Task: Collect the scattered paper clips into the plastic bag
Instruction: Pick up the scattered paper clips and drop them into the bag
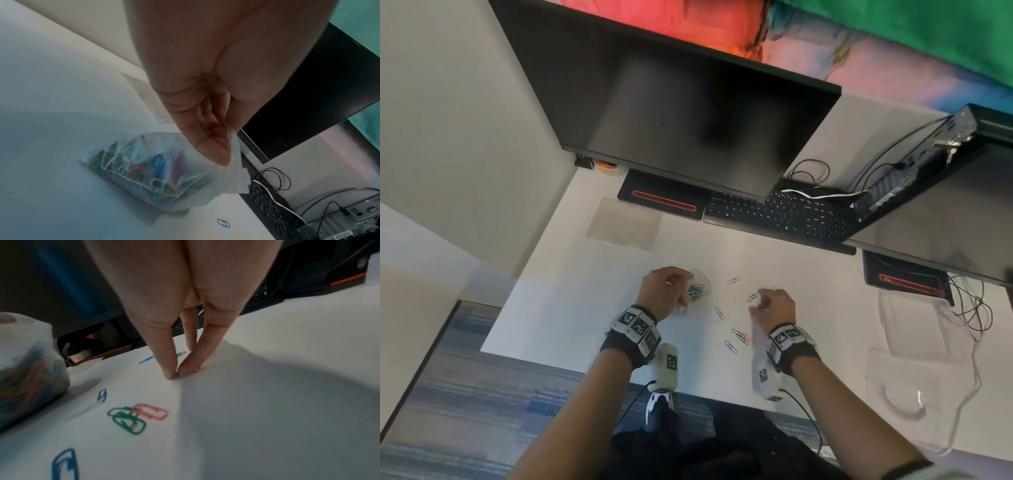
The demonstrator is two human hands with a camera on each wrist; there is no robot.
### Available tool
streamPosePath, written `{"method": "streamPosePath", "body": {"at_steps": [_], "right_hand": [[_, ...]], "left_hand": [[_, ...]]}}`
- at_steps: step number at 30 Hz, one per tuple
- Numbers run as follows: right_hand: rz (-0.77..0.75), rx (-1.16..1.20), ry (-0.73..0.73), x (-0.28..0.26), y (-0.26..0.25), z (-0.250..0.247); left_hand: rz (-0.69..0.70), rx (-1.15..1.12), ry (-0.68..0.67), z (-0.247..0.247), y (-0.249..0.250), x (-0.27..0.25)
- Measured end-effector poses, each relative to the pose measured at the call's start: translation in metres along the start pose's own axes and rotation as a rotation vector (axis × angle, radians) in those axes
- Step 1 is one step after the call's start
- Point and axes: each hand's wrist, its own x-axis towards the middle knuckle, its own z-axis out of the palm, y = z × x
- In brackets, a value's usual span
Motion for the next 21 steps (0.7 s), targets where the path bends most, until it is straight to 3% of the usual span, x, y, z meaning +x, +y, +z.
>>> {"method": "streamPosePath", "body": {"at_steps": [5,8,15,21], "right_hand": [[-0.095,0.029,-0.079,0.021,-0.031,0.01],[-0.163,-0.042,-0.046,0.032,-0.035,0.006],[-0.613,-0.341,-0.283,0.001,-0.019,0.038],[-0.923,-0.59,-0.514,-0.028,0.009,0.014]], "left_hand": [[0.004,0.022,0.008,-0.009,-0.001,-0.002],[0.01,0.033,0.027,-0.014,0.0,-0.003],[0.011,0.035,0.065,-0.02,-0.008,-0.002],[0.018,0.04,0.062,-0.018,-0.008,-0.001]]}}
